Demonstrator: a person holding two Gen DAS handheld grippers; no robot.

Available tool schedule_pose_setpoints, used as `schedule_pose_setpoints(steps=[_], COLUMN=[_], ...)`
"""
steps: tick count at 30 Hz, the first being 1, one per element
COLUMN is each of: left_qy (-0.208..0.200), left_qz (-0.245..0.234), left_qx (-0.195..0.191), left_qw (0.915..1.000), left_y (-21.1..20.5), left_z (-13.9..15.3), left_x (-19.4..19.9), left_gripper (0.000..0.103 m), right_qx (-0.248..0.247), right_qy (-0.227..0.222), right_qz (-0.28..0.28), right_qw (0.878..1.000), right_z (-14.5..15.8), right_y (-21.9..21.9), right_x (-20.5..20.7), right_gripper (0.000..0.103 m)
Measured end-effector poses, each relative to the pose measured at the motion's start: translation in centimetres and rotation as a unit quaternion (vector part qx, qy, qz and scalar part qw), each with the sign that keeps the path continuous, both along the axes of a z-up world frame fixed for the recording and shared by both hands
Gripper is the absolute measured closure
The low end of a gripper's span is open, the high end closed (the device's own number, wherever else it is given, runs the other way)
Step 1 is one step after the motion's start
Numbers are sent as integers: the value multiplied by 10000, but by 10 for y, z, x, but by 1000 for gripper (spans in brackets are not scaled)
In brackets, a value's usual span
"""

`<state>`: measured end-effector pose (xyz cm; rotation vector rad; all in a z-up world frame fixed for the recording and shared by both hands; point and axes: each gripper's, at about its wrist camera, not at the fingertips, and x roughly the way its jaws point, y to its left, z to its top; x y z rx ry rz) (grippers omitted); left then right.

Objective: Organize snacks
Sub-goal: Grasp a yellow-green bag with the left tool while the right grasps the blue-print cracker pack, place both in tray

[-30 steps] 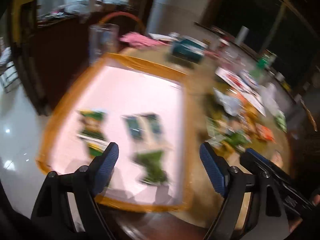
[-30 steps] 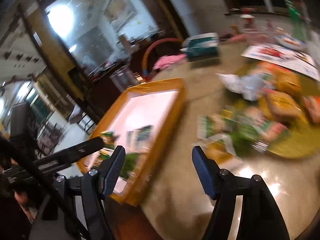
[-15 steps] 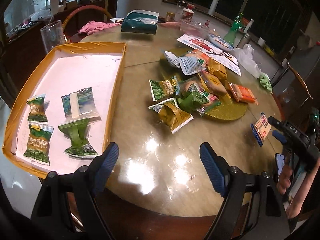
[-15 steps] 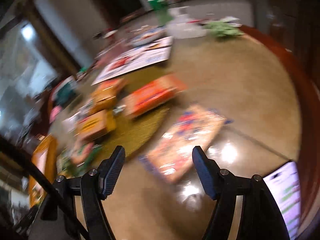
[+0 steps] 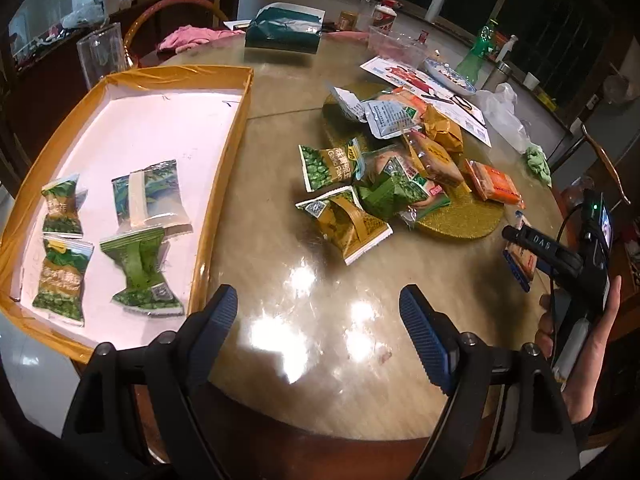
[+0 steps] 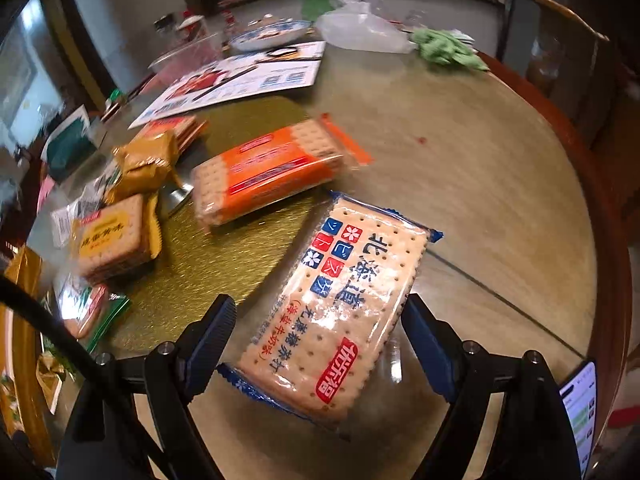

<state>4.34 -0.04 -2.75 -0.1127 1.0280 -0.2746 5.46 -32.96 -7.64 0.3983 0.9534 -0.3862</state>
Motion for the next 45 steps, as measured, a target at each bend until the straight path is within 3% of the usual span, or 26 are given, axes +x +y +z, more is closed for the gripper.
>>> schedule_pose_setpoints(steps=[3,10,16,20,23,29,34,39,45], left_qy=[114,397,571,322,215,-66,-58,-245,-730], left_qz=[51,145,5,-95,-219,-347,-254,-74,385], left_qx=[-103,-291,108,555,589,587,-88,-438,-401], left_qw=[9999,9987,9983,9979,9978,9977,9996,9987,9958], left_y=[-1,-17,-42,-49,-44,-37,-15,12,61], left_z=[-4,-16,-31,-33,-32,-34,-23,10,44], left_x=[11,53,82,70,53,22,12,-1,-9], left_gripper=[20,22,59,72,74,76,78,79,80], right_qx=[-75,-196,-31,28,264,208,724,868,1112], right_qy=[-48,-309,-597,-663,-774,-738,-956,-1427,-1721], right_qz=[295,1329,1799,1899,1965,1932,2088,2487,3056], right_qw=[9995,9904,9819,9796,9771,9782,9706,9541,9298], right_z=[0,-4,-6,-7,-7,-5,-4,23,48], right_y=[12,66,81,83,85,97,99,126,168], right_x=[-2,-14,-11,-10,-17,-27,-30,-36,-25], right_gripper=[36,44,47,47,47,48,49,49,49])
